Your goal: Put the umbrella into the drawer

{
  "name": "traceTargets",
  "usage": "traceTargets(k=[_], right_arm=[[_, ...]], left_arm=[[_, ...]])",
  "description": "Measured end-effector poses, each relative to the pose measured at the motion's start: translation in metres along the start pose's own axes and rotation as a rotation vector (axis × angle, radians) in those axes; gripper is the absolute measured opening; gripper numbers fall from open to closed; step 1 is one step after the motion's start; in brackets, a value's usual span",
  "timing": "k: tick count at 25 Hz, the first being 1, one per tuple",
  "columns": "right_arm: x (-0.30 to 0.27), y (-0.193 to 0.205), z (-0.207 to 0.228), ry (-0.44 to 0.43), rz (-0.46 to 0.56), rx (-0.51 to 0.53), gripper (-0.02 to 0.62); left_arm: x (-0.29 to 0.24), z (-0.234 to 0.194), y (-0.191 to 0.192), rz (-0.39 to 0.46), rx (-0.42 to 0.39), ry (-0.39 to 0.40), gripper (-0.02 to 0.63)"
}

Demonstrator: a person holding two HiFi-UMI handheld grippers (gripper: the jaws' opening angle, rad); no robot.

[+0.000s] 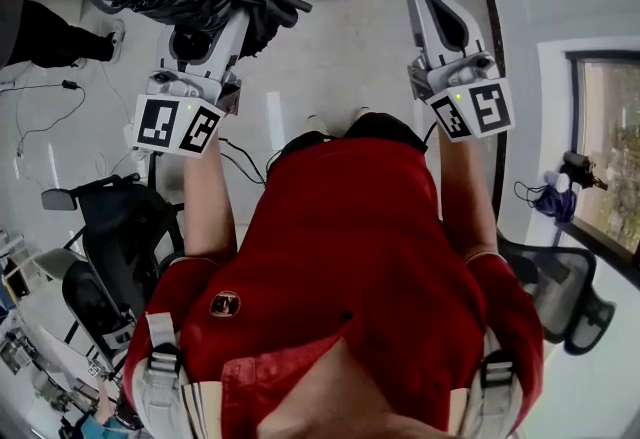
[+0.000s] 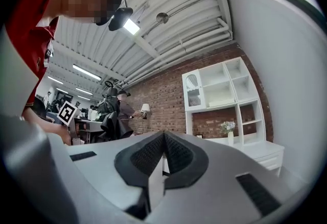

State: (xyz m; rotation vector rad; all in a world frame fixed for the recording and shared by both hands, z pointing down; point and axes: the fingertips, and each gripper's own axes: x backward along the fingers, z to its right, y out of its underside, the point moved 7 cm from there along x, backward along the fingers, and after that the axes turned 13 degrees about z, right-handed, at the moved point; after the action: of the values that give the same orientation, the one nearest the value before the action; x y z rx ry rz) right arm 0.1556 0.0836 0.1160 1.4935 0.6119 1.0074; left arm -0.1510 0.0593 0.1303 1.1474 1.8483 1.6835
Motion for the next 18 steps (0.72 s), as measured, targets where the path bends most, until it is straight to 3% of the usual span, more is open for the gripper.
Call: traceTargets(k=[12,18], right_arm=[[0.017,-0.001,0.002,0.038,0.007,0.009,-0.002],[0.058,-0.022,-0.046,-0.043,0.061,-0.022,-0.002]], left_arm=[[0.001,0.003,-0.001,0.003,-0.017,0.013,0.236],[0.083,0.055,-0.037,0.003,-0.1,-0.048,0.236]])
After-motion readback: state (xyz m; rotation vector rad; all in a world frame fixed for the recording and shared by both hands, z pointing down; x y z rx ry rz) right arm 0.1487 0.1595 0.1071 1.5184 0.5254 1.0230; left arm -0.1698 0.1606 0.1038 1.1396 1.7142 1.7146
